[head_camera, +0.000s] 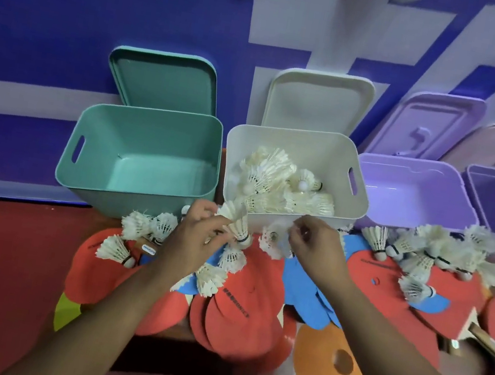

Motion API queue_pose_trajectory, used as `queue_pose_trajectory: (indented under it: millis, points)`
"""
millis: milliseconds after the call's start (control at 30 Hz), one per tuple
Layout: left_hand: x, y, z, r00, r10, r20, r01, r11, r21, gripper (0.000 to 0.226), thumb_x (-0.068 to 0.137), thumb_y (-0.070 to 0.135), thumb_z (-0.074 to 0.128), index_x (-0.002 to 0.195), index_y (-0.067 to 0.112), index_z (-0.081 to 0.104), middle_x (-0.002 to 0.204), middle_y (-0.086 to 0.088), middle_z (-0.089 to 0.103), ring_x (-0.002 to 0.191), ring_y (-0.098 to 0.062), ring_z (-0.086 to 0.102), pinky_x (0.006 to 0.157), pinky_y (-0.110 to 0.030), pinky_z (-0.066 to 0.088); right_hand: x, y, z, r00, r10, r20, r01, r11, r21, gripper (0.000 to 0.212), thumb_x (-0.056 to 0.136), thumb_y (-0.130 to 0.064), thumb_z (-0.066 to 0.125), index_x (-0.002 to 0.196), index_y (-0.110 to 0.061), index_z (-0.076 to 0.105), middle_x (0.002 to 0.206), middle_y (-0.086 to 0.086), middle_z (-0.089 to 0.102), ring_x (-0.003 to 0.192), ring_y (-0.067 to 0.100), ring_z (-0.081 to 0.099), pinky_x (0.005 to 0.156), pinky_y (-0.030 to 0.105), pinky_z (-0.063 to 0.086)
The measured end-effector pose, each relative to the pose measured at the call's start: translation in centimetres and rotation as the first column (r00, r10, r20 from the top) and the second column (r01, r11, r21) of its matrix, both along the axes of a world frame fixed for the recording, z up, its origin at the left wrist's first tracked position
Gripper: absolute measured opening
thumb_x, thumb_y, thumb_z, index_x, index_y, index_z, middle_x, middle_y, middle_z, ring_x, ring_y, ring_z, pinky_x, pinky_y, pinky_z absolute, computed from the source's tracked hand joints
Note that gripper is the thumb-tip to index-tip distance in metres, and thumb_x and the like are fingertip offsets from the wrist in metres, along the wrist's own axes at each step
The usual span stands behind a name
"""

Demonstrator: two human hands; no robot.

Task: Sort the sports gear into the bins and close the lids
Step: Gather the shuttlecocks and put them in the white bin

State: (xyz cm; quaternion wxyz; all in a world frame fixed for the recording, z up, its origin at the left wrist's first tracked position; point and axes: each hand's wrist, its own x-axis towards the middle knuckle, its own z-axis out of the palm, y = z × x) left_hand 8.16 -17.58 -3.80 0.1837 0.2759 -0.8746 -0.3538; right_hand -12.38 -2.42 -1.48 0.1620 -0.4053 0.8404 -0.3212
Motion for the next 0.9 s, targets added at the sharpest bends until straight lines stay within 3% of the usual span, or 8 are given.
queue_pose_trajectory:
  millis: [133,233,367,433,500,633,700,900]
  points:
    - [-4.0,-0.5,3.6,0.997,0.009,-0.08,-0.01,1.0,-0.006,0.014,0.085,0.016,0.071,0.097,0.011,0.072,0.119,-0.002,0.049,0.089,-0.008,0.055,0.085,-0.004,0.037,-2.4,-0.5,4.0,0.983,-0.18,0.042,0.184,0.974,-0.131,0.01,0.088,-0.018,0.06,0.078,-0.015,0.062,0.067,-0.006,0.06,0.064,0.014,0.056,0.061,0.028,0.04]
    - [-7.9,-1.4,4.9,0.997,0.034,-0.067,-0.036,0.999,-0.025,0.01,0.082,0.015,0.072,0.093,0.016,0.072,0.114,-0.004,0.05,0.093,-0.011,0.056,0.091,-0.018,0.044,-5.2,-2.4,4.8,0.949,-0.314,-0.017,0.309,0.942,-0.132,0.011,0.086,-0.02,0.056,0.081,-0.012,0.062,0.072,0.0,0.064,0.074,0.021,0.058,0.065,0.032,0.044]
    - [-11.8,-2.5,5.0,0.996,0.055,0.077,-0.053,0.998,-0.026,0.036,0.083,0.022,0.071,0.118,0.017,0.061,0.122,-0.007,0.049,0.105,-0.02,0.056,0.095,-0.023,0.041,-7.2,-3.9,4.2,0.927,-0.364,0.088,0.371,0.926,-0.073,0.028,0.088,-0.027,0.055,0.109,-0.013,0.065,0.091,0.004,0.07,0.089,0.025,0.065,0.081,0.038,0.052]
    - [-12.0,-2.1,4.4,0.989,0.063,0.137,-0.057,0.997,-0.045,0.047,0.084,0.025,0.069,0.128,0.019,0.054,0.127,-0.008,0.047,0.111,-0.022,0.053,0.099,-0.029,0.041,-6.7,-3.4,3.5,0.933,-0.352,0.071,0.356,0.933,-0.059,0.036,0.088,-0.024,0.057,0.121,-0.008,0.061,0.106,0.008,0.067,0.099,0.023,0.061,0.085,0.03,0.046]
    - [-10.5,-1.2,3.5,0.991,0.073,0.108,-0.065,0.995,-0.075,0.037,0.086,0.024,0.067,0.121,0.017,0.058,0.12,-0.006,0.048,0.104,-0.02,0.054,0.095,-0.029,0.043,-5.1,-2.1,2.5,0.956,-0.29,0.039,0.292,0.953,-0.083,0.031,0.087,-0.02,0.058,0.114,-0.007,0.061,0.109,0.008,0.063,0.098,0.021,0.059,0.082,0.025,0.039]
    - [-5.0,1.2,0.5,0.993,0.048,0.112,-0.041,0.997,-0.058,0.009,0.086,0.014,0.067,0.095,0.012,0.065,0.098,0.003,0.052,0.085,-0.015,0.059,0.078,-0.022,0.045,-1.2,0.6,-1.0,0.987,-0.114,0.113,0.117,0.993,-0.013,0.011,0.086,-0.019,0.059,0.093,-0.011,0.063,0.092,0.003,0.064,0.083,0.021,0.061,0.075,0.034,0.048]
    - [-2.4,2.1,-1.6,0.978,0.083,0.191,-0.082,0.997,-0.013,0.005,0.086,0.015,0.068,0.09,0.013,0.065,0.092,0.005,0.052,0.079,-0.015,0.059,0.074,-0.03,0.049,0.3,1.1,-2.6,0.99,-0.061,0.128,0.057,0.998,0.039,0.01,0.086,-0.02,0.059,0.088,-0.011,0.063,0.087,0.003,0.067,0.082,0.022,0.062,0.075,0.037,0.05]
    - [-0.9,2.6,-4.4,0.884,0.168,0.436,-0.165,0.985,-0.044,0.032,0.084,0.038,0.07,0.102,0.012,0.068,0.1,-0.004,0.06,0.094,-0.021,0.059,0.074,-0.03,0.046,2.8,-1.7,-5.0,0.979,-0.032,0.202,-0.015,0.974,0.227,0.028,0.09,-0.029,0.057,0.104,-0.006,0.064,0.097,0.012,0.069,0.093,0.029,0.063,0.076,0.035,0.05]
